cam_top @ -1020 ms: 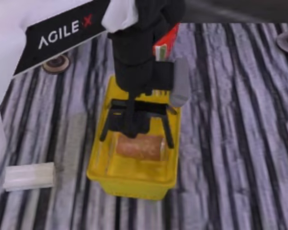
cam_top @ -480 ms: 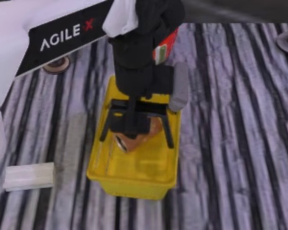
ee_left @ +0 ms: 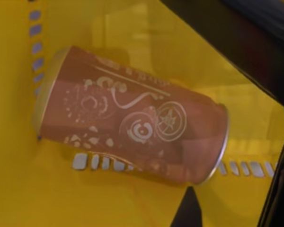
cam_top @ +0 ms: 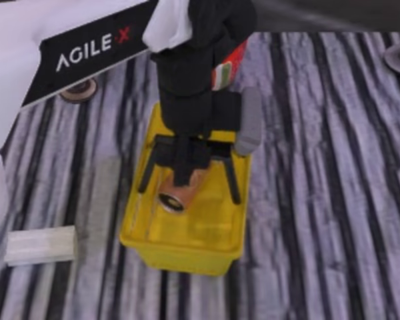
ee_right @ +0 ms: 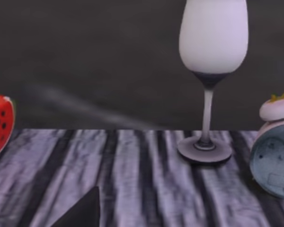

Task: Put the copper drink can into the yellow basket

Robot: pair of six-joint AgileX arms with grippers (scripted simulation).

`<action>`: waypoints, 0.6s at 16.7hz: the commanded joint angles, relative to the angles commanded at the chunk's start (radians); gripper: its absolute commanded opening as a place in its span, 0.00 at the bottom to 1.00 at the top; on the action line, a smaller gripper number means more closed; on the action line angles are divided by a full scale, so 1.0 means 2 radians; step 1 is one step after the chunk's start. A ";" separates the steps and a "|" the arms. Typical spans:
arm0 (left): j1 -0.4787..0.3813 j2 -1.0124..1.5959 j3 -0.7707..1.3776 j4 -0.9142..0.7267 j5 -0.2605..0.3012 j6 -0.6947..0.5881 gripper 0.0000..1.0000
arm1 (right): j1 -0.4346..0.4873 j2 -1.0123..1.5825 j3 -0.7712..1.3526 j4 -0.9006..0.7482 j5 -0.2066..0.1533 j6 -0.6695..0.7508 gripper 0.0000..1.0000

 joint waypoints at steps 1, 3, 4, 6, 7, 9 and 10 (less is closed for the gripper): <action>0.000 0.000 0.000 0.000 0.000 0.000 0.10 | 0.000 0.000 0.000 0.000 0.000 0.000 1.00; 0.000 0.000 0.000 0.000 0.000 0.000 0.00 | 0.000 0.000 0.000 0.000 0.000 0.000 1.00; 0.000 0.000 0.000 0.000 0.000 0.000 0.00 | 0.000 0.000 0.000 0.000 0.000 0.000 1.00; 0.000 0.000 0.000 0.000 0.000 0.000 0.00 | 0.000 0.000 0.000 0.000 0.000 0.000 1.00; 0.000 0.000 0.000 0.000 0.000 0.000 0.00 | 0.000 0.000 0.000 0.000 0.000 0.000 1.00; 0.000 0.000 0.000 0.000 0.000 0.000 0.00 | 0.000 0.000 0.000 0.000 0.000 0.000 1.00; 0.000 0.000 0.000 0.000 0.000 0.000 0.00 | 0.000 0.000 0.000 0.000 0.000 0.000 1.00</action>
